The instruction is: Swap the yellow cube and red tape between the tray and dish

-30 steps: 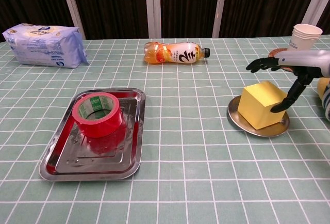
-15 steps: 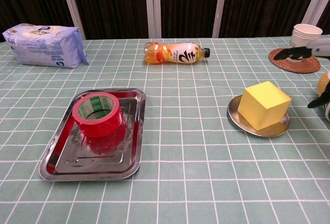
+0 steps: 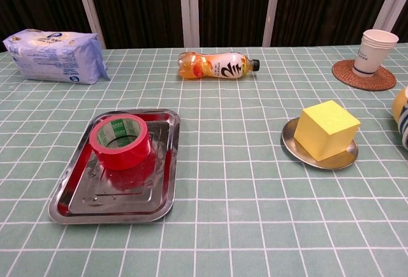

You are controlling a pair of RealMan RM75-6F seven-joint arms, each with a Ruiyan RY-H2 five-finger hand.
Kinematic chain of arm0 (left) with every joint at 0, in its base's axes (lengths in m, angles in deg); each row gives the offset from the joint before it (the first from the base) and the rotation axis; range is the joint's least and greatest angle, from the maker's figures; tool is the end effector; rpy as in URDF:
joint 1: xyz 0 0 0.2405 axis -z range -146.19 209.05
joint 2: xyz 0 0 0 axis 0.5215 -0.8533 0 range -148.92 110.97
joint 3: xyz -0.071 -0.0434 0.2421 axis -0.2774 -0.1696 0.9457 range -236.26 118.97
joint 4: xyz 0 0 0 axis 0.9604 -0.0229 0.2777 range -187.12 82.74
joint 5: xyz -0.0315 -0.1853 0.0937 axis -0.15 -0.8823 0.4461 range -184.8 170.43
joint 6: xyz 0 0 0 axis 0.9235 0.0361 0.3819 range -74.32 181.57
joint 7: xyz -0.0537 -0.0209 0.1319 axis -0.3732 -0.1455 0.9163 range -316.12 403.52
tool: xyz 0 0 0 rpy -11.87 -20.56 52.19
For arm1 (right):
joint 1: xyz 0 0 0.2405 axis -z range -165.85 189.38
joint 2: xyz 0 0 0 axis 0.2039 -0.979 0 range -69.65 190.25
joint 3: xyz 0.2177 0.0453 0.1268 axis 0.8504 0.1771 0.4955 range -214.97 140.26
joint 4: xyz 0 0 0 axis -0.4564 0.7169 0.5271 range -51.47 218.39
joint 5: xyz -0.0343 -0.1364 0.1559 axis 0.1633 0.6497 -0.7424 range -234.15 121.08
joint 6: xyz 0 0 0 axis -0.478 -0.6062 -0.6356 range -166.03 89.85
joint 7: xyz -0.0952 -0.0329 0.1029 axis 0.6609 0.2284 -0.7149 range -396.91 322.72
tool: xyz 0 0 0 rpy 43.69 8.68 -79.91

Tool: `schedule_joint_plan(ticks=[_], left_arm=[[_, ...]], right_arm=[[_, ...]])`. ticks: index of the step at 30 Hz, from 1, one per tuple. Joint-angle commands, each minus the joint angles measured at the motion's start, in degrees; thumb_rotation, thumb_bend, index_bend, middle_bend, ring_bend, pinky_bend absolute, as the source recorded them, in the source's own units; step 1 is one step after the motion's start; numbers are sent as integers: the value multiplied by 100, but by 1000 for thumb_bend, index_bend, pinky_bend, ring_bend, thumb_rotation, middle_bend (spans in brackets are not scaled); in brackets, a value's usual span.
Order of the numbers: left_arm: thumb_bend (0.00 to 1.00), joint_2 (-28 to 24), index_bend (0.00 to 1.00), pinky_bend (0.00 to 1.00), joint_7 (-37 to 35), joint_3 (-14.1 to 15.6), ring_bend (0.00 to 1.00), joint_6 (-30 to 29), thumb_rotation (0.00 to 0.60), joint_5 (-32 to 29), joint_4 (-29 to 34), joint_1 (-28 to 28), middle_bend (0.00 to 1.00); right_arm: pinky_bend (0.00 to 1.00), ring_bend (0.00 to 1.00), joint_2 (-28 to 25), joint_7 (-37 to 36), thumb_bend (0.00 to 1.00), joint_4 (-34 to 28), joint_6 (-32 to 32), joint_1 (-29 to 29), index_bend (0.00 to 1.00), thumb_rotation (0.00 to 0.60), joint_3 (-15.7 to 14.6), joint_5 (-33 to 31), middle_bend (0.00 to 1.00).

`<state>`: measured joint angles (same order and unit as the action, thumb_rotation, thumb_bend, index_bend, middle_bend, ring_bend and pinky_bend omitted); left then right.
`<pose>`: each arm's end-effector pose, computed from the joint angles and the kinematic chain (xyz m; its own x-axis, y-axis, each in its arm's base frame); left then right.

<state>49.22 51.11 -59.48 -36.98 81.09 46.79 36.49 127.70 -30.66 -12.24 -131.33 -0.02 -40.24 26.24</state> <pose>-0.2734 0.1716 0.1353 0.3429 -0.0516 0.9379 0.9370 -0.0521 -0.3454 -0.2813 -0.1938 0.1446 0.3952 0.0736 0.9156 -0.9149 -0.0578 0.3995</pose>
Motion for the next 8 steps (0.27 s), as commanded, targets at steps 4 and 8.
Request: schedule_joint_plan(ticks=[4,8], left_arm=[[62,-20,140,168,-134,69,0,-116,600,259,-18,-64,0],[62,-20,140,169,-322,68,0,-160,600,357,-132,-76,0]], right_arm=[[0,0,195,370,132,149,-321,263,0,600,-1,326,18],[0,0,205,356,131,113,-164,280,0,600,55,314,18]])
